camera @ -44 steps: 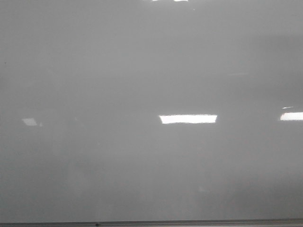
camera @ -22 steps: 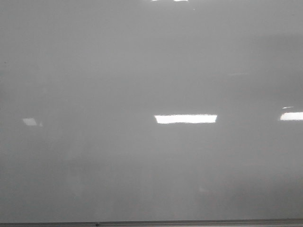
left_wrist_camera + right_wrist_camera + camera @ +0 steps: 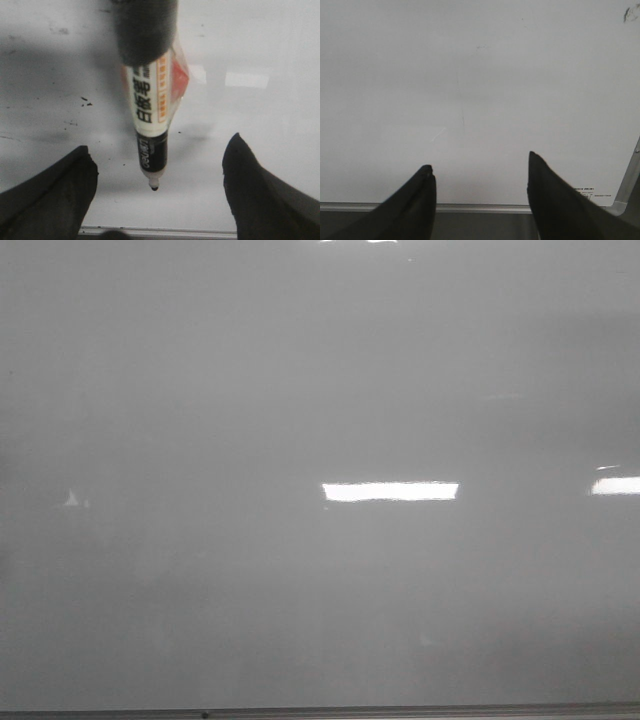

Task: Write number 7 on whiteboard

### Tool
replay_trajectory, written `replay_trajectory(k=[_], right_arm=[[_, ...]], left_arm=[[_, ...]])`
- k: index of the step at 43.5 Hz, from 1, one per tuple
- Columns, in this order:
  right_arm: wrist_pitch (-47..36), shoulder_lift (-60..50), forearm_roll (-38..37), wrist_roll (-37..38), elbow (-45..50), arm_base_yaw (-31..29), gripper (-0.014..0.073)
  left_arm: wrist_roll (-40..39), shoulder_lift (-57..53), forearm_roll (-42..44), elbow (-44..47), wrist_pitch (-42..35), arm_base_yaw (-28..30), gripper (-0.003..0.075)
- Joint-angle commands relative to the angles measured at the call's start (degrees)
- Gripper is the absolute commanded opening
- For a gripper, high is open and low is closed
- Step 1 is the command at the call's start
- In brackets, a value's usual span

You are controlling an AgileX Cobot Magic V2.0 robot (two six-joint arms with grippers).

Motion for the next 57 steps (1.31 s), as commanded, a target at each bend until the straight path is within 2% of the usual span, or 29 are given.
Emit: replay_trajectory(k=[1,5,12,20,28,45,52,57], right_arm=[[-3.63,0.41,-0.85,-0.55,-2.09,-0.17,0.0436],[-3.63,0.41,-0.85,-0.55,-2.09,-0.17,0.0436],[-3.63,0.41,-0.85,-0.55,-2.09,-0.17,0.0436],[-3.63,0.41,-0.85,-0.55,-2.09,-0.17,0.0436],[-3.63,0.41,-0.85,-0.55,-2.09,-0.17,0.0436],[-3.63,0.41,-0.85,-0.55,-2.09,-0.17,0.0436],[-3.63,0.41,-0.85,-0.55,-2.09,-0.17,0.0436],[-3.63,0.41,-0.85,-0.55,-2.09,-0.17,0.0436]], left_arm=[[-0.36,-0.37,-0.61,-1.71,-4.23,-0.36,0.0509],[-0.36,0.47,-0.61,-1.71,-4.84,-0.36,0.0466],[-0.36,1.18,-0.61,-1.71,-6.36,-0.36,0.0328],[-0.36,1.18,-0.61,-1.71,-7.73,-0.36,0.0206],[-0.36,1.18,-0.51,-1.71,-8.08,-0.36,0.0109],[-0.36,0.45,-0.51,-1.81,-6.20,-0.36,-0.0011],[-0.36,-2.96,-0.51,-1.92,-3.04,-0.61,-0.0020],[-0.36,-6.29,-0.51,-3.70,2.77,-0.61,-0.0020]])
